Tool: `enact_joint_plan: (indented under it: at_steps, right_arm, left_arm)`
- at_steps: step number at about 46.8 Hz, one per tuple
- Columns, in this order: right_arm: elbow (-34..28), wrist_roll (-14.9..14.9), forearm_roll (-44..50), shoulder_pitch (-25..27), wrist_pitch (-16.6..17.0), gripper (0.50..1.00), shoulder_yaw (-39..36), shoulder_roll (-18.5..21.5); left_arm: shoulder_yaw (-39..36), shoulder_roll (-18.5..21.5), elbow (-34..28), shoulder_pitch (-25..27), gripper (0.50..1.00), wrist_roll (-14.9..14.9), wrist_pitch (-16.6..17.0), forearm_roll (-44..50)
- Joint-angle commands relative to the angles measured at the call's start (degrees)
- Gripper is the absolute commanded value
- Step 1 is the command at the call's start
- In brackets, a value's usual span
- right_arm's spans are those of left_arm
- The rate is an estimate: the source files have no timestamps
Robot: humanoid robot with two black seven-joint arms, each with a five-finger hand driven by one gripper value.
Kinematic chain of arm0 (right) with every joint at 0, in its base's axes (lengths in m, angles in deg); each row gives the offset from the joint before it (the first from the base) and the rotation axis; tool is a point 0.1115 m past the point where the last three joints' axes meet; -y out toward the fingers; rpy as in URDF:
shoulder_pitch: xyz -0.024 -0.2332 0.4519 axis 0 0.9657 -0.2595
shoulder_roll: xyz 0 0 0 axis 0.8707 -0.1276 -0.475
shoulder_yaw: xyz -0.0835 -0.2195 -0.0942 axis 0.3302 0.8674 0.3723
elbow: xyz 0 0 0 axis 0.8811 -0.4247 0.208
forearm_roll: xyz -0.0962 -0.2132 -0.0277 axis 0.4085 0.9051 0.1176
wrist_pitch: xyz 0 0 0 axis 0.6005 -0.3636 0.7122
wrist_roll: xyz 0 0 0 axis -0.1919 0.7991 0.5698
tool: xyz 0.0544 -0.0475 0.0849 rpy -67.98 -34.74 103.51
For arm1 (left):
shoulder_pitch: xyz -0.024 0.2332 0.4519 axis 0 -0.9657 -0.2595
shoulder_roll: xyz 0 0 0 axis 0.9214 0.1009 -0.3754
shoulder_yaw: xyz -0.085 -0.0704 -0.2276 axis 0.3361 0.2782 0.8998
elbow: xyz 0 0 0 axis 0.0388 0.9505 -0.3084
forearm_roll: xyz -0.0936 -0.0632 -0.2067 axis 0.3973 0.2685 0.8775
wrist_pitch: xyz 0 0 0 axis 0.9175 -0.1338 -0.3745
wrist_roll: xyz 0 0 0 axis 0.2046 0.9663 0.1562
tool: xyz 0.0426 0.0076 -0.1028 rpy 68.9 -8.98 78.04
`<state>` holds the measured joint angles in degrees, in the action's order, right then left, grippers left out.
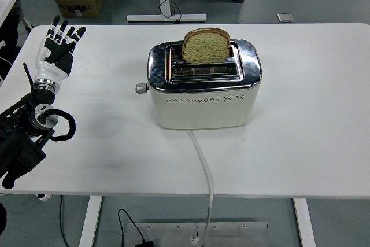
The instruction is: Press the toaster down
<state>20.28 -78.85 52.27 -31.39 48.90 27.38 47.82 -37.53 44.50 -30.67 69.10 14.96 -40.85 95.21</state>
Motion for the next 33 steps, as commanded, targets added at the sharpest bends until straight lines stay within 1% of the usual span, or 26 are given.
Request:
enact_joint_plan:
  at_steps: [1, 33]
  right_arm:
    - [-0.07, 0.01, 0.0, 0.0, 0.0, 0.998, 0.0, 0.0]
    - [0.02, 0.01, 0.0, 0.0, 0.0, 0.998, 0.0, 0.0]
  left_arm:
    - [0.0, -0.03, -0.08, 0.0, 1.0, -0.06, -0.09, 0.01]
    - [0.17, 0.06, -0.08, 0.09, 1.0, -0.23, 0.0, 0.1]
